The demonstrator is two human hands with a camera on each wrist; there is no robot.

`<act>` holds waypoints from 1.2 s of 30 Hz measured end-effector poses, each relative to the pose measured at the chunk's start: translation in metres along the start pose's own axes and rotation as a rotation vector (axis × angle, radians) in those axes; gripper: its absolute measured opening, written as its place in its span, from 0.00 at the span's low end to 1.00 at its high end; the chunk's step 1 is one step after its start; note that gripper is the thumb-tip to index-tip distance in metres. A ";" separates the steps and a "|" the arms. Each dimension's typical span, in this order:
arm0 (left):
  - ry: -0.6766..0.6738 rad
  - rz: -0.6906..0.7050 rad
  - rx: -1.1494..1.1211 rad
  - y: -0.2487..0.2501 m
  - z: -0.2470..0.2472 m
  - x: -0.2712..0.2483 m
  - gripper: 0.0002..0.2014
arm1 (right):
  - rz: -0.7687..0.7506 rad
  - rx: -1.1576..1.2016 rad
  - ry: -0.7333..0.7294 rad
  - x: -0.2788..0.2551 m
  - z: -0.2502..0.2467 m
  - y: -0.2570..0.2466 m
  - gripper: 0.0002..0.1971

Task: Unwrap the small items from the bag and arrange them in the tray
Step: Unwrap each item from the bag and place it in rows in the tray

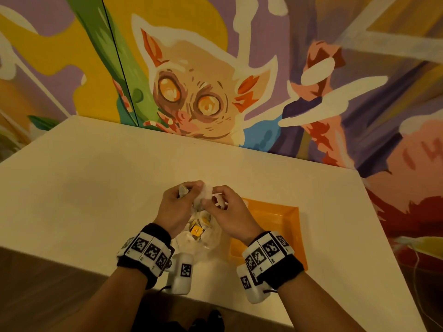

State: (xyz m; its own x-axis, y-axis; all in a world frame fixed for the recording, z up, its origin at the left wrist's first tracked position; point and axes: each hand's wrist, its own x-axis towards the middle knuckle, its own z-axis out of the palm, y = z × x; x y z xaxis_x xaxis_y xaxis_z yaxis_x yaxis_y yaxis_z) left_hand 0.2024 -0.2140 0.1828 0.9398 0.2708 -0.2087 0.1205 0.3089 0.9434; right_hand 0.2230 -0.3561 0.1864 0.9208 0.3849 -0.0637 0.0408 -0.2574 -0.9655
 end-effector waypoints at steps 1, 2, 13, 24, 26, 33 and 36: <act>0.014 -0.031 -0.055 0.001 -0.001 0.001 0.07 | 0.035 0.044 -0.008 -0.002 -0.001 0.000 0.14; 0.017 -0.055 -0.089 0.002 -0.002 0.001 0.07 | 0.076 0.077 -0.013 -0.003 -0.003 0.000 0.15; -0.055 -0.133 0.197 0.006 -0.002 0.007 0.09 | 0.049 0.105 0.053 -0.010 -0.011 0.013 0.16; -0.166 0.037 0.476 0.012 0.026 -0.005 0.07 | -0.009 0.187 0.201 -0.004 -0.015 0.019 0.15; -0.158 0.085 0.525 0.010 0.025 -0.001 0.05 | -0.022 0.198 0.215 -0.004 -0.015 0.020 0.15; -0.122 0.254 0.642 0.012 0.018 0.008 0.04 | -0.068 0.071 0.238 -0.002 -0.024 0.024 0.05; -0.137 0.276 0.605 0.015 0.021 0.006 0.03 | -0.074 -0.012 0.208 -0.002 -0.028 0.032 0.03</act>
State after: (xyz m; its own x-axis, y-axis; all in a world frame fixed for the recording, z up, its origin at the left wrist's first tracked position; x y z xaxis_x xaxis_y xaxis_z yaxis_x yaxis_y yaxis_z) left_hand 0.2168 -0.2264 0.2013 0.9890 0.1359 0.0577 -0.0097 -0.3306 0.9437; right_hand 0.2335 -0.3902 0.1623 0.9753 0.2120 0.0617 0.1144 -0.2462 -0.9625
